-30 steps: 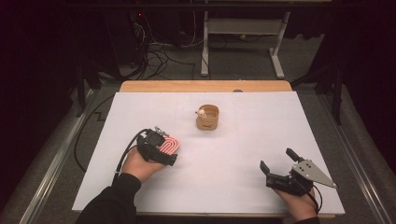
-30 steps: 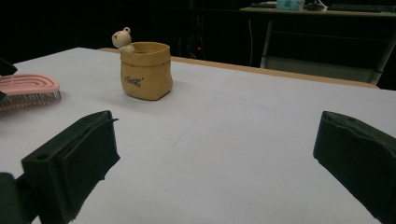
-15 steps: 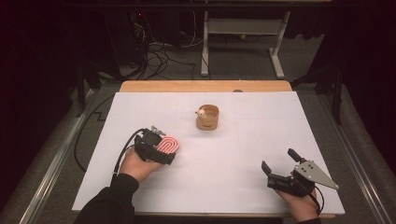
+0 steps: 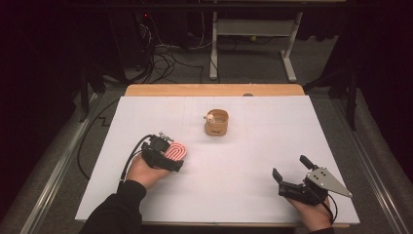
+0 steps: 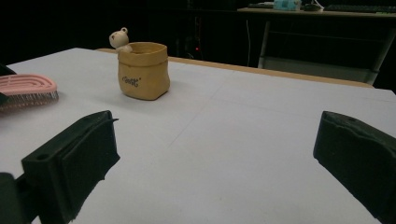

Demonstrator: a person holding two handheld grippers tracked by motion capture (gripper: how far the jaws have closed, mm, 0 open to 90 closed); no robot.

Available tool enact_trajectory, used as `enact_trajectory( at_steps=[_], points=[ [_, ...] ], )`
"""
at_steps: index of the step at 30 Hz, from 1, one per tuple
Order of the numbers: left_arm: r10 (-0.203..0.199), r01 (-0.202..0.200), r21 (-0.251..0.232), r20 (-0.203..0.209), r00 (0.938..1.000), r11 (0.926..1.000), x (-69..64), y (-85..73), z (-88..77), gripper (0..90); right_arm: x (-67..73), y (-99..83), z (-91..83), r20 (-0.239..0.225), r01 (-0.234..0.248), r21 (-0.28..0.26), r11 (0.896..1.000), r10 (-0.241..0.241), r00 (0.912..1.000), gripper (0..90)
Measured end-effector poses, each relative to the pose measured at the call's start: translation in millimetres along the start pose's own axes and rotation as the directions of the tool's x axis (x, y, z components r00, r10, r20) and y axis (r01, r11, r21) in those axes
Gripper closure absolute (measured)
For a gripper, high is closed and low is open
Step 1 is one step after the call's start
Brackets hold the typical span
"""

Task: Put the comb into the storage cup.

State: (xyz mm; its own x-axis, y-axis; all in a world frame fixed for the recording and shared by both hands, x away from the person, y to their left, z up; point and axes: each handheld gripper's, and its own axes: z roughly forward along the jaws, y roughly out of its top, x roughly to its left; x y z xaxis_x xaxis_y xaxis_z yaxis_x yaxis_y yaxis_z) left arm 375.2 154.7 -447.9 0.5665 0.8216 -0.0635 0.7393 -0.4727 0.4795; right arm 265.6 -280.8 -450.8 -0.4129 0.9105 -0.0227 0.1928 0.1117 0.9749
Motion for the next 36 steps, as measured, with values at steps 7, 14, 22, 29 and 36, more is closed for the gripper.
enact_trajectory(
  at_steps=[7,14,22,29,36],
  points=[
    [0.026,-0.026,0.023,-0.012,0.9996,0.9994,-2.1,-0.6,2.2,0.0,-0.6,0.4,-0.7,0.004,0.0,-0.004,1.0,0.0,1.0,0.3],
    [0.039,-0.039,0.036,-0.001,0.9992,0.9986,-3.6,-1.5,3.4,4.9,0.0,1.1,-1.8,0.007,0.002,-0.008,1.0,-0.002,1.0,0.3],
    [0.065,-0.065,0.031,-0.009,0.9978,0.9974,-4.4,-1.4,1.7,17.4,-0.7,0.9,-1.7,0.007,0.001,-0.009,1.0,-0.001,1.0,0.3],
    [0.034,-0.034,0.024,-0.007,0.9994,0.9991,-1.9,-1.5,1.8,17.8,-0.6,0.8,-1.6,0.007,0.0,-0.008,1.0,0.0,1.0,0.3],
    [0.05,-0.05,0.013,-0.007,0.9987,0.9987,-3.3,-2.0,2.6,17.9,-1.2,0.5,-1.6,0.008,-0.003,-0.008,1.0,0.003,1.0,0.3]
  ],
)
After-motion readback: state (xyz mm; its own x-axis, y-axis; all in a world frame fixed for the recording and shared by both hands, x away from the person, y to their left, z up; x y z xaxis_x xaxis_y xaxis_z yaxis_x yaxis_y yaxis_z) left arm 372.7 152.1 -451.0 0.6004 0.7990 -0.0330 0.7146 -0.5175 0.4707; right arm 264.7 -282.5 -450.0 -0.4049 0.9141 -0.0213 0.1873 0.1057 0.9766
